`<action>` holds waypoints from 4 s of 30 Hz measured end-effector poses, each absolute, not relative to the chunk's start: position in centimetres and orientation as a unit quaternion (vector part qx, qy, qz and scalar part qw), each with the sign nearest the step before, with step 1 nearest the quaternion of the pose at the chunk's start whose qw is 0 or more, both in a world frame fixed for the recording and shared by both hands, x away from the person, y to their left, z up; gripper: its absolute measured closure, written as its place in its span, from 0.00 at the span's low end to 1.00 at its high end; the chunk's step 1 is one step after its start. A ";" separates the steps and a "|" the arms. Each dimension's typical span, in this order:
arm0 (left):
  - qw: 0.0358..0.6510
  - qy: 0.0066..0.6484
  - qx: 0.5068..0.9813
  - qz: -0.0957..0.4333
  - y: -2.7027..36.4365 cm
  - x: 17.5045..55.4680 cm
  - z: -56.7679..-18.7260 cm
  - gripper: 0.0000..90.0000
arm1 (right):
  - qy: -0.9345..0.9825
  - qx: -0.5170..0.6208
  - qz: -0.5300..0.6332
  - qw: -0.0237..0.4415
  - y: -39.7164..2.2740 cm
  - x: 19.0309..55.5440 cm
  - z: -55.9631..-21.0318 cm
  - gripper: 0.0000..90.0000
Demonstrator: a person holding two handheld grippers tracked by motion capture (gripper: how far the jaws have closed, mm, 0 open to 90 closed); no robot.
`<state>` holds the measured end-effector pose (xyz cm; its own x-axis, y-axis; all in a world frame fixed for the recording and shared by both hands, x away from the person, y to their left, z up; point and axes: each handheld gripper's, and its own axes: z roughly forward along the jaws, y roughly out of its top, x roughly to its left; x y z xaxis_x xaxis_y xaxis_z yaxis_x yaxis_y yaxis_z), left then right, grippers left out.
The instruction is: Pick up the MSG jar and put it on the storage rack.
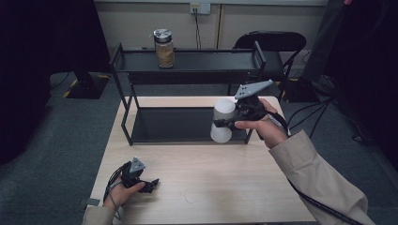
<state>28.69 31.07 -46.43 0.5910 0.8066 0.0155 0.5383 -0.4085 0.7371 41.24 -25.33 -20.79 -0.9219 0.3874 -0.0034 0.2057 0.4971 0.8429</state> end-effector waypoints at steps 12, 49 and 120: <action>0.357 0.411 0.817 0.188 31.1 28.8 -46.5 0.00 | 0.854 0.190 0.471 0.116 -24.6 42.7 -15.7 0.39; 0.358 0.410 0.818 0.187 31.2 29.0 -46.4 0.00 | 0.827 0.254 0.481 0.139 -21.1 48.0 -6.6 0.39; 0.357 0.409 0.819 0.187 31.2 29.2 -46.4 0.00 | 0.797 0.335 0.455 0.211 -18.4 52.8 -9.5 0.13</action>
<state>29.19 31.16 -46.41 0.5964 0.8025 0.0146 0.5362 -0.4119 0.7367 52.81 -18.36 -9.47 -0.6857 0.7272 -0.0317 0.3429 0.3612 0.8672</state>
